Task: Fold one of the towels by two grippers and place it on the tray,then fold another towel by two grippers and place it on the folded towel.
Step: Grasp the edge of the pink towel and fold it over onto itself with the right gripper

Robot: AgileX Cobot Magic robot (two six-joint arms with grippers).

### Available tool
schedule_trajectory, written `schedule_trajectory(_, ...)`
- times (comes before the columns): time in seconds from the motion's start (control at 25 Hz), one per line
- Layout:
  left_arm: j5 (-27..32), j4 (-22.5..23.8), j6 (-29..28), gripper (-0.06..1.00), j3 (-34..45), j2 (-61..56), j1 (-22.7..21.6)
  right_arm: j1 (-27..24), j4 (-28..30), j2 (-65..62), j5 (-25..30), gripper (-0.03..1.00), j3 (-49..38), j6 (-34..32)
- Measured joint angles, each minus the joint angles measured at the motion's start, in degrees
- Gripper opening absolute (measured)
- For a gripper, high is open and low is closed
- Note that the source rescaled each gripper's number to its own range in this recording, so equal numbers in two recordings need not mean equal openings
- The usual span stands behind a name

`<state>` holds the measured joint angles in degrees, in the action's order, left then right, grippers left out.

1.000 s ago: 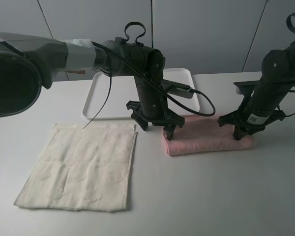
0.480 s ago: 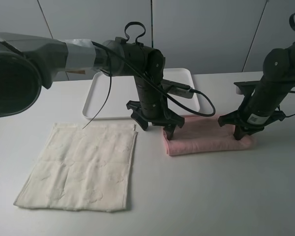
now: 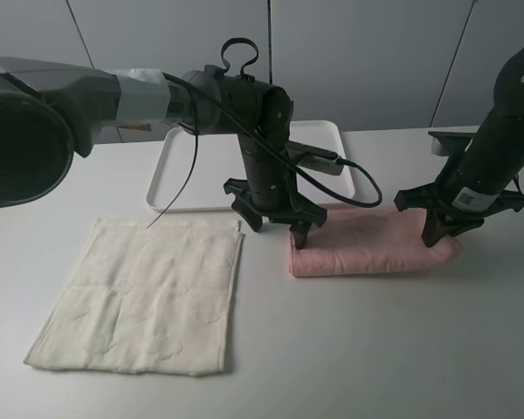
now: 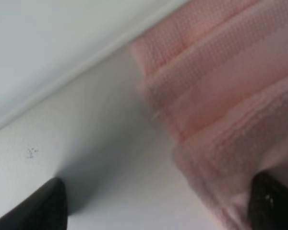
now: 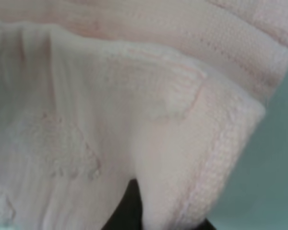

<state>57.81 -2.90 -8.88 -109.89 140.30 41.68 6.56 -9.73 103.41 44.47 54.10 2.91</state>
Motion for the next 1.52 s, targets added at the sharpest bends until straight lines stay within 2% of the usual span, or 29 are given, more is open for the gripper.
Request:
schedule_trajectory(0.32,0.8,0.0,0.0,0.98,0.0,0.0,0.0,-0.2,-14.9,-0.9,2.1,0.04,-0.1,8.3)
schedule_trajectory(0.88,1.0,0.0,0.0,0.98,0.0,0.0,0.0,-0.2,-38.5,-1.0,0.9,0.04,-3.0,21.6)
schedule_trajectory(1.2,1.0,0.0,0.0,0.98,0.0,0.0,0.0,-0.2,-54.5,-1.0,-3.8,0.04,-7.5,34.7)
schedule_trajectory(1.52,1.0,0.0,0.0,0.98,0.0,0.0,0.0,-0.2,-68.8,2.4,-2.8,0.04,-10.2,47.3)
